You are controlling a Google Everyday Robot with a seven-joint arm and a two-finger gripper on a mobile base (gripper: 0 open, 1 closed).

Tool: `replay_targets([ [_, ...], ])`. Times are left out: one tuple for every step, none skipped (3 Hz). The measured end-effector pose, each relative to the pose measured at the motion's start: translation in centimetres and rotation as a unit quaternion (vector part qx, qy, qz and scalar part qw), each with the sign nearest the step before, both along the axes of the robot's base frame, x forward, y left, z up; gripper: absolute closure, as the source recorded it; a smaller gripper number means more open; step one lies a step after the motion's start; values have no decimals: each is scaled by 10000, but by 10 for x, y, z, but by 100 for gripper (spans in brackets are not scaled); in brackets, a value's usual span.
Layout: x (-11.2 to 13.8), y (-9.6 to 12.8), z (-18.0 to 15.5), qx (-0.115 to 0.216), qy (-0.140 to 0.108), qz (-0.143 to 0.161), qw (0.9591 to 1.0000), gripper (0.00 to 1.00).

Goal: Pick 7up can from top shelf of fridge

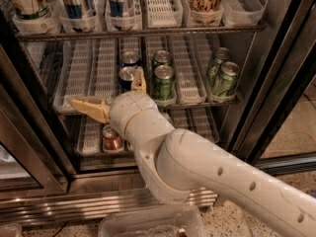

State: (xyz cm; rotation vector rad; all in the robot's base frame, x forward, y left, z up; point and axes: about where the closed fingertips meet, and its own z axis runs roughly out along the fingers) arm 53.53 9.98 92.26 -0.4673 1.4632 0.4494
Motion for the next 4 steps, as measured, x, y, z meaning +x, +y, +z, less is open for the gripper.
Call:
replay_targets([
  [-28, 6, 12, 3, -98, -67, 9999, 0],
  [-60, 14, 30, -318, -336, -87, 9989, 0],
  [-75, 25, 47, -628, -516, -12, 9967, 0],
  [-72, 39, 66, -736, -640, 168, 9951, 0],
])
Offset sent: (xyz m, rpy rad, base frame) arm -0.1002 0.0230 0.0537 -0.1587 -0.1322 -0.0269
